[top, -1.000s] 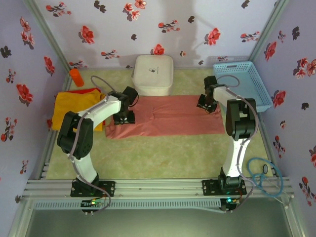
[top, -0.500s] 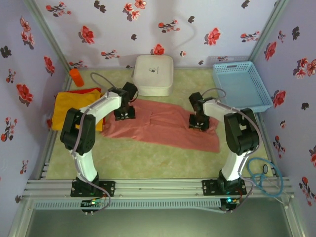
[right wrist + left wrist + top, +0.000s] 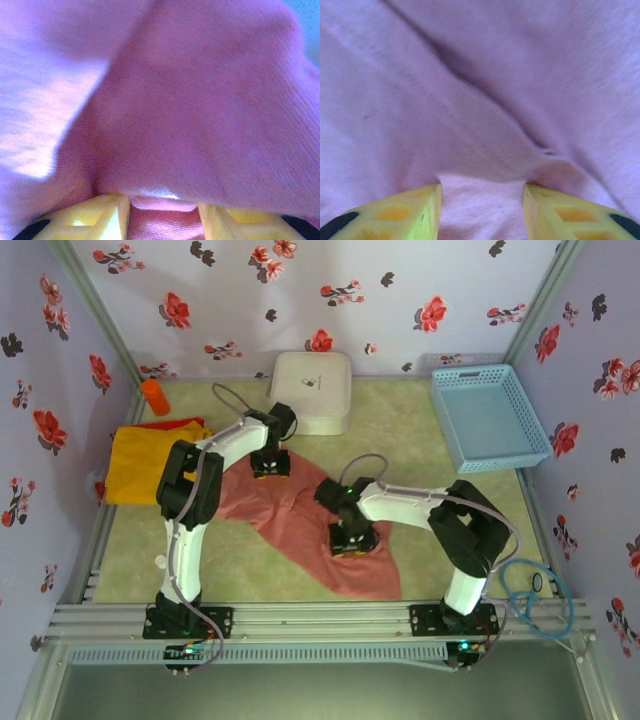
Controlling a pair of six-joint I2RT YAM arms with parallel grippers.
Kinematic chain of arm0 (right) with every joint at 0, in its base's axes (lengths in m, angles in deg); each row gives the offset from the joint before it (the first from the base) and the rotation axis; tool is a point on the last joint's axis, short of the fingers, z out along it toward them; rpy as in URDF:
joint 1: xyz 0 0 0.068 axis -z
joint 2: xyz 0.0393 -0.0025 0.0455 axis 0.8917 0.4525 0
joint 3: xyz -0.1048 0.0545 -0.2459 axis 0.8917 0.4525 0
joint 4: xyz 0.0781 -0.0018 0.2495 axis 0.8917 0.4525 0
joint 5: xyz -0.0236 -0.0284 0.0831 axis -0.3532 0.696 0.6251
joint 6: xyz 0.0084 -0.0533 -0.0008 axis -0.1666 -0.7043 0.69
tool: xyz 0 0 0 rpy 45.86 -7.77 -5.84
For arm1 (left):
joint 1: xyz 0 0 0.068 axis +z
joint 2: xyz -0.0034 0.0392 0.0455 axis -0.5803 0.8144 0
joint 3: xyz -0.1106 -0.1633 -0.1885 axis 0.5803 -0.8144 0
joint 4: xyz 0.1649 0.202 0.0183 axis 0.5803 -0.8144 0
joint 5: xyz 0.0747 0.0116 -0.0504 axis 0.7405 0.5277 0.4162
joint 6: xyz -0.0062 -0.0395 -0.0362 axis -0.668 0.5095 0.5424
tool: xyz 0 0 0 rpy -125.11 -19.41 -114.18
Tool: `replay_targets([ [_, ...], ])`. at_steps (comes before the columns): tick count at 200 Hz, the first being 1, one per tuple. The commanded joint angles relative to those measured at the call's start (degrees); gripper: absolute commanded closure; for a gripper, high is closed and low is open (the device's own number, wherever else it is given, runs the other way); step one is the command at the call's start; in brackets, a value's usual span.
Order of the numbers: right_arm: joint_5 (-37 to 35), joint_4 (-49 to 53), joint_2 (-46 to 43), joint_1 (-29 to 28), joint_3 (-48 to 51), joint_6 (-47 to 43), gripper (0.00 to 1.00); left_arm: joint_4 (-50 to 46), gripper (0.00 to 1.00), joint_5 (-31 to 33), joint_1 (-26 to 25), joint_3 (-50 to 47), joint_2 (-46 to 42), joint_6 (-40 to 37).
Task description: Fold and stack the t-shirts
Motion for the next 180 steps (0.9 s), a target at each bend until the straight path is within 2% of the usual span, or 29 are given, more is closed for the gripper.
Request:
replay_targets([
  [1,6.91,-2.17,4.12,-4.79,-0.95,4.55,0.59,0.44,0.56,-4.62,-3.62,2.18,2.65,0.21],
  [30,4.85,0.91,2.25,-6.85,-3.32,4.22,0.6,-1.93,0.57,-5.34,-9.49,8.91,6.33,-0.84],
  [62,-6.08,3.92,-7.12,-6.13,-1.99,4.39,0.58,-2.26,0.58,-9.54,-14.12,17.51,11.85,-0.65],
  [85,-9.7,3.5,-14.13,-3.4,1.43,5.33,0.52,-5.69,0.59,-10.24,-16.7,25.09,15.71,-1.03],
  [128,-18.49,4.92,-25.28,1.99,4.32,5.95,0.49,-9.45,0.59,-11.77,-20.51,36.59,19.9,-4.66],
  [153,-22.15,4.97,-29.22,6.94,4.46,5.34,0.46,-11.98,0.58,-11.06,-19.76,36.65,17.47,-6.53],
  [180,-22.07,2.79,-28.98,13.08,2.16,0.78,0.42,-11.21,0.53,-7.58,-17.66,28.47,7.1,-7.28],
])
